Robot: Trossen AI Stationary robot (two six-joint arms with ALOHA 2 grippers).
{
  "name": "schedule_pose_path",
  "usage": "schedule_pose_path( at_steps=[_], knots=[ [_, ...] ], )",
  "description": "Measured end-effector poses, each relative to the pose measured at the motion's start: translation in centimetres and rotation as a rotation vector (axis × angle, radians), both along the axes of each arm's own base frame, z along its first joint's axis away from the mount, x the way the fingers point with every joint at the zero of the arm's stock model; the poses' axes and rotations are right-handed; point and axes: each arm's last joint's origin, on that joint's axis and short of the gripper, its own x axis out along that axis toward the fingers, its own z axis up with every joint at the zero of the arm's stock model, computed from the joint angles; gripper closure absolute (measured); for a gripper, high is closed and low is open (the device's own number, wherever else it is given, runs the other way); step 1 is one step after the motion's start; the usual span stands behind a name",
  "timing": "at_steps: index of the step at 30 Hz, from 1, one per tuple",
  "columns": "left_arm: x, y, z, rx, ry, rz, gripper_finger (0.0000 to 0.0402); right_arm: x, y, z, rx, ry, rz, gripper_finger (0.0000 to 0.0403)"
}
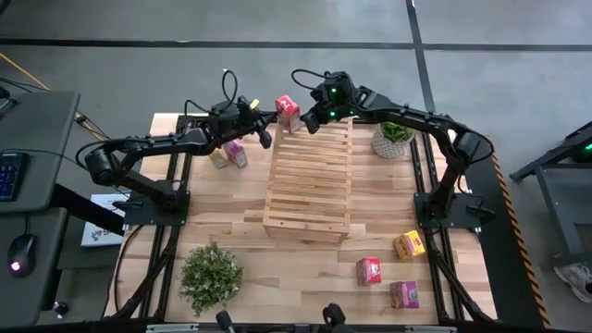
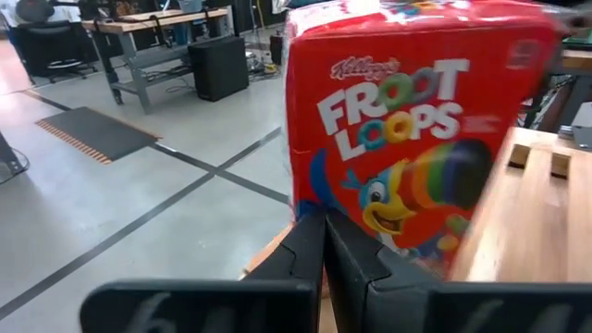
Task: Stack cereal on shelf
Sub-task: Put the top red cereal box on the shelf
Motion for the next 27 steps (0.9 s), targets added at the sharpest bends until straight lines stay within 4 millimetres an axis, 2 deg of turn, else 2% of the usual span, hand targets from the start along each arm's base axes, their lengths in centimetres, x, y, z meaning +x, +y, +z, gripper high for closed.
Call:
schedule_pose_path(
  at_steps=[7,17,22,27],
  knots=[
    [0.0,0.2,-0.2,0.000,-0.002,0.000,0.0401,0.5,0.8,0.0,0.001,0.000,0.023,0.0403],
    [1.4,1.1,-2.1,-0.030,0.033,-0.017,0.0401,1.0,1.7,0.0,0.001,0.000,0.050,0.0403],
    [1.8,1.2,-1.9,-0.029,0.027,-0.028,0.0401,1.0,1.8,0.0,-0.004,0.005,0.058,0.0403],
    [1.4,0.9,-1.0,-0.025,0.022,-0.030,0.0401,0.9,1.9,-0.3,-0.014,0.040,0.077,0.0403]
  ],
)
